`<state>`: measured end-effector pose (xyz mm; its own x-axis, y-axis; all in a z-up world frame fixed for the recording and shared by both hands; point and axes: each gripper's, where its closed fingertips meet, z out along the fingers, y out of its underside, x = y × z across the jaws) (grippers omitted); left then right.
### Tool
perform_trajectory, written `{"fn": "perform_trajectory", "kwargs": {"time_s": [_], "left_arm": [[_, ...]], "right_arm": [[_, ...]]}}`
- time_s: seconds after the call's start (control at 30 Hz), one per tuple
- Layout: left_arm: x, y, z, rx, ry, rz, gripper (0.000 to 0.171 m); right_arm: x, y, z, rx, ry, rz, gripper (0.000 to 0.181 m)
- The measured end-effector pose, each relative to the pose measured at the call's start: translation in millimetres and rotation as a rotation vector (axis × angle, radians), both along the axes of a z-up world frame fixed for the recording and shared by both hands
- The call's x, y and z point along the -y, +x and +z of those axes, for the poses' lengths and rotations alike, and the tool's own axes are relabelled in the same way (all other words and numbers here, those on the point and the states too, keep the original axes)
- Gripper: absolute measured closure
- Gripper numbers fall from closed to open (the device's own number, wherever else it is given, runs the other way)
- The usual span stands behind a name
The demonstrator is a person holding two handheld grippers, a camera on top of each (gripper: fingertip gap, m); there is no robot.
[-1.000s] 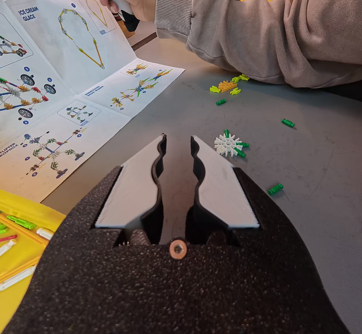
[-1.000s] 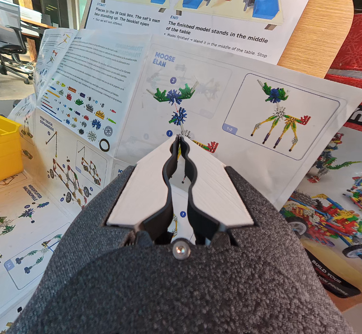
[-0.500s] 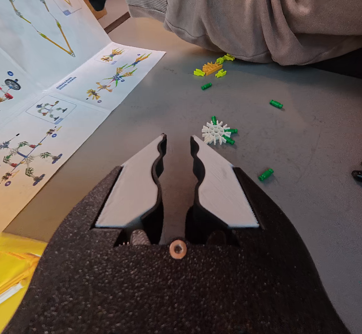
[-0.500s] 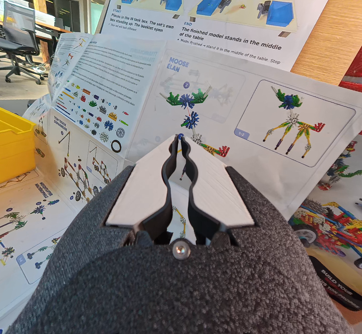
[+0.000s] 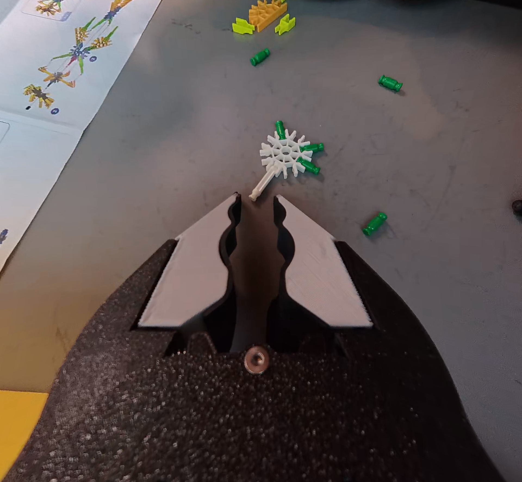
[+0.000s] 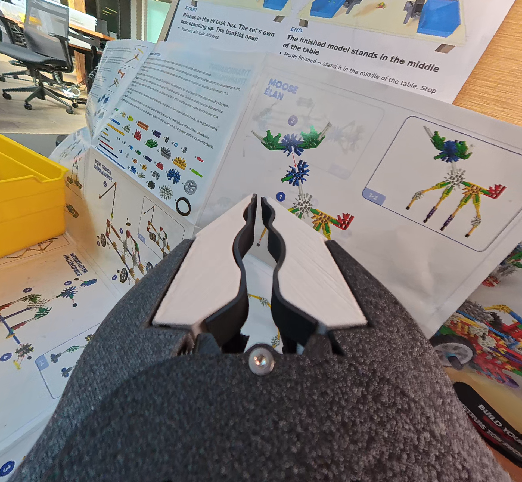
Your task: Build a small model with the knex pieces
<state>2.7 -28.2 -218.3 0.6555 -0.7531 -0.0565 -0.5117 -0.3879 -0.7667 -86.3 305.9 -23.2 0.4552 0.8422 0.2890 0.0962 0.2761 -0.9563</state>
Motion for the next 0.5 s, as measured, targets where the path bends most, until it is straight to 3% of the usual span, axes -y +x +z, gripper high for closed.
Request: {"fn": "perform_trajectory", "kwargs": {"time_s": [0.33,0.4,0.5], "left_arm": [[0,10,-1,0.050,-0.076,-0.061,0.162],[1,11,-1,0.048,-0.075,-0.066,0.164],[1,12,-1,0.038,-0.062,-0.066,0.166]], "right_arm": [[20,-7,8,0.010,0.004,0.080,0.180],[42,-13,10,0.047,-0.049,0.185,0.178],[99,-14,4,0.175,-0.148,0.412,0.170]]}}
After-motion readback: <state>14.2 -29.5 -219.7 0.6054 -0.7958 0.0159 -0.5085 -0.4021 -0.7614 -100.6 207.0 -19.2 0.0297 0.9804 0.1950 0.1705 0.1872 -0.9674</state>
